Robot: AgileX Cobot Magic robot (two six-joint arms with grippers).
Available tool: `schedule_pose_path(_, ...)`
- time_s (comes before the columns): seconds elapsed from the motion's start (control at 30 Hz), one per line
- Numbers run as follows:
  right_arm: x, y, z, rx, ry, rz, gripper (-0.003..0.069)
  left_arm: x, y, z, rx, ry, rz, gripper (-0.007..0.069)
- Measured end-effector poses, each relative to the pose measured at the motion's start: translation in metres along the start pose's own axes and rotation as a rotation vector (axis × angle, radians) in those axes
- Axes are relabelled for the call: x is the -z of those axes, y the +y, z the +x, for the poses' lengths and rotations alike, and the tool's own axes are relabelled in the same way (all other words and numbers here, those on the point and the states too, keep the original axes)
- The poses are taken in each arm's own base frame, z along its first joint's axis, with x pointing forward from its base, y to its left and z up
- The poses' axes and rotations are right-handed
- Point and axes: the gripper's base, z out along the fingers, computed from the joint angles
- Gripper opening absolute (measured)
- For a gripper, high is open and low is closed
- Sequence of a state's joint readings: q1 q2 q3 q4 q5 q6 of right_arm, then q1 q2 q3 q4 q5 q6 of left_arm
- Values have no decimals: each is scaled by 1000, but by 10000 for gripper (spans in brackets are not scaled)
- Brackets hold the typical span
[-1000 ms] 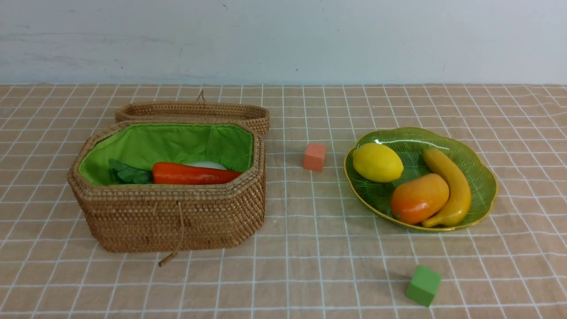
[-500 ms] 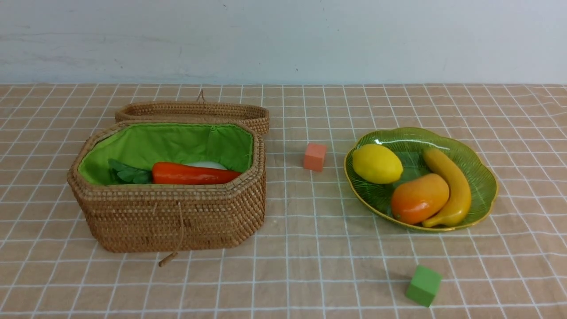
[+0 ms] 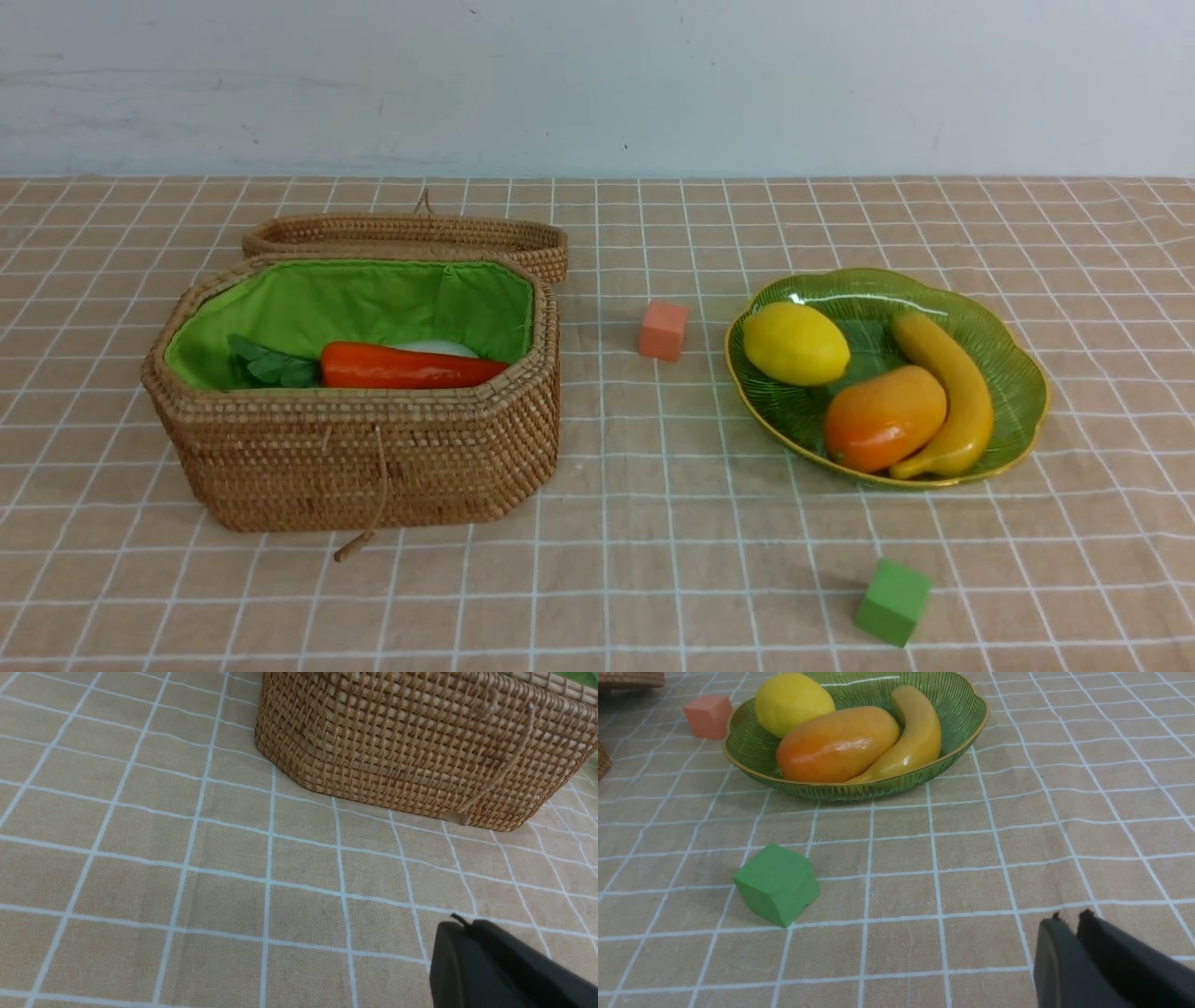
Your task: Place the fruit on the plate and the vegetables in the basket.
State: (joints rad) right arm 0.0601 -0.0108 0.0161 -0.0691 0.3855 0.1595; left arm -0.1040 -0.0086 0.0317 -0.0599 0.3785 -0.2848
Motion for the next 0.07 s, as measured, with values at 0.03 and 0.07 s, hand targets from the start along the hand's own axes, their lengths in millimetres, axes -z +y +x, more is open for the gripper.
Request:
schedule_pose_path(0.03, 0, 0, 0, 0, 0, 0, 66, 0, 0, 0, 0, 0, 0, 8)
schedule_pose_path(0.07, 0, 0, 0, 0, 0, 0, 67, 0, 0, 0, 0, 0, 0, 9)
